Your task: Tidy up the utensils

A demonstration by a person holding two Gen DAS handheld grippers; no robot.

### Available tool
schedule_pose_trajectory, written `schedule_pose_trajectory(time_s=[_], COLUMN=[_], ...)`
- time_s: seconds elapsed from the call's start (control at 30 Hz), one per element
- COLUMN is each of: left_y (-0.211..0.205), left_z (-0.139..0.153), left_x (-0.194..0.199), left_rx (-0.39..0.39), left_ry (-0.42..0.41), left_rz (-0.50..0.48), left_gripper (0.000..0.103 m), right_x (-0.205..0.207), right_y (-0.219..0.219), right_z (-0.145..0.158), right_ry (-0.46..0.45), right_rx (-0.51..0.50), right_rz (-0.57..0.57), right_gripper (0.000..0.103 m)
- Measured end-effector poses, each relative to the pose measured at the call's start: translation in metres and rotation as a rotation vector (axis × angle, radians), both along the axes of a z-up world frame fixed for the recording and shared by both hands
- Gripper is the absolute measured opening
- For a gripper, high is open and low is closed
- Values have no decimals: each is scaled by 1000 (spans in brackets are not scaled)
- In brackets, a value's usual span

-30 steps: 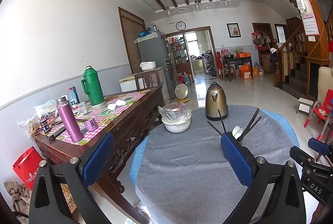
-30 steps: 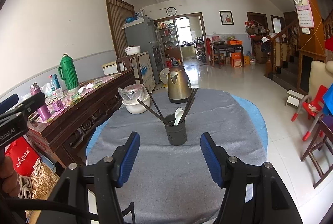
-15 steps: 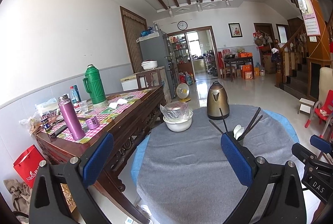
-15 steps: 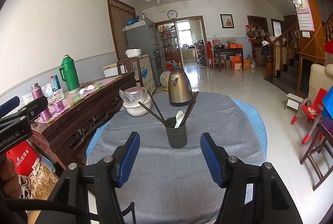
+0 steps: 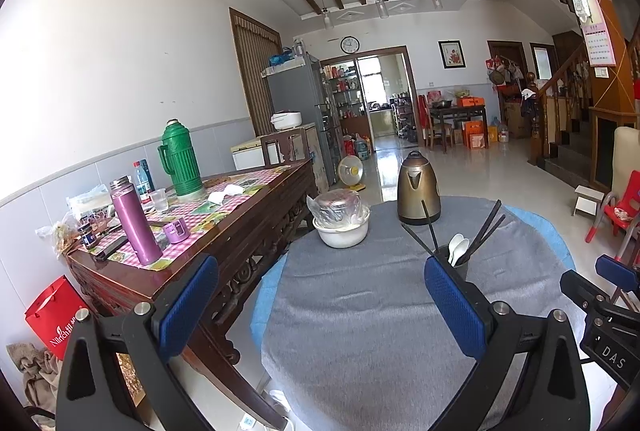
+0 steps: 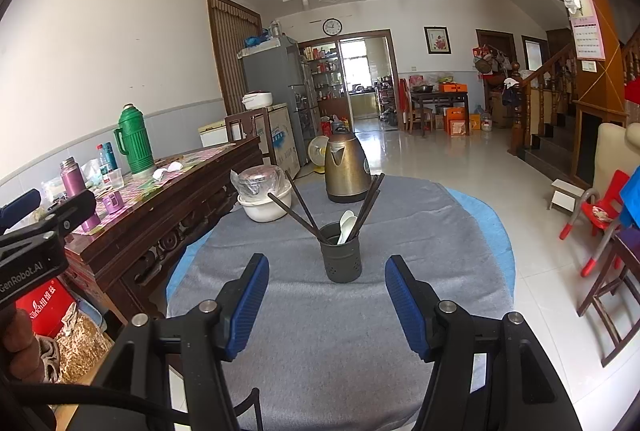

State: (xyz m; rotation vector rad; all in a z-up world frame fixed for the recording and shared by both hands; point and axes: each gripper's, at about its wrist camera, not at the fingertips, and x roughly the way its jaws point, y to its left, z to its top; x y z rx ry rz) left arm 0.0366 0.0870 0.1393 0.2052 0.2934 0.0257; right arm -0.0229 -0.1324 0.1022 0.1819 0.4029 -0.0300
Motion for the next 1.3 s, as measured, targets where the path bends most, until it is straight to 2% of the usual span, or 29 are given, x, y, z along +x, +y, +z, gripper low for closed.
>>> schedule_pose_trajectory(time_s=[1.3], left_y=[5], left_z=[-22], left_x=[7], left_rx=[-17], left_ry=[49], left_rz=[10], left_gripper=[102], right_x=[1], right_y=[4], right_z=[-9], right_ry=[7], right_rx=[-13], right_rz=[-3], right_gripper=[65])
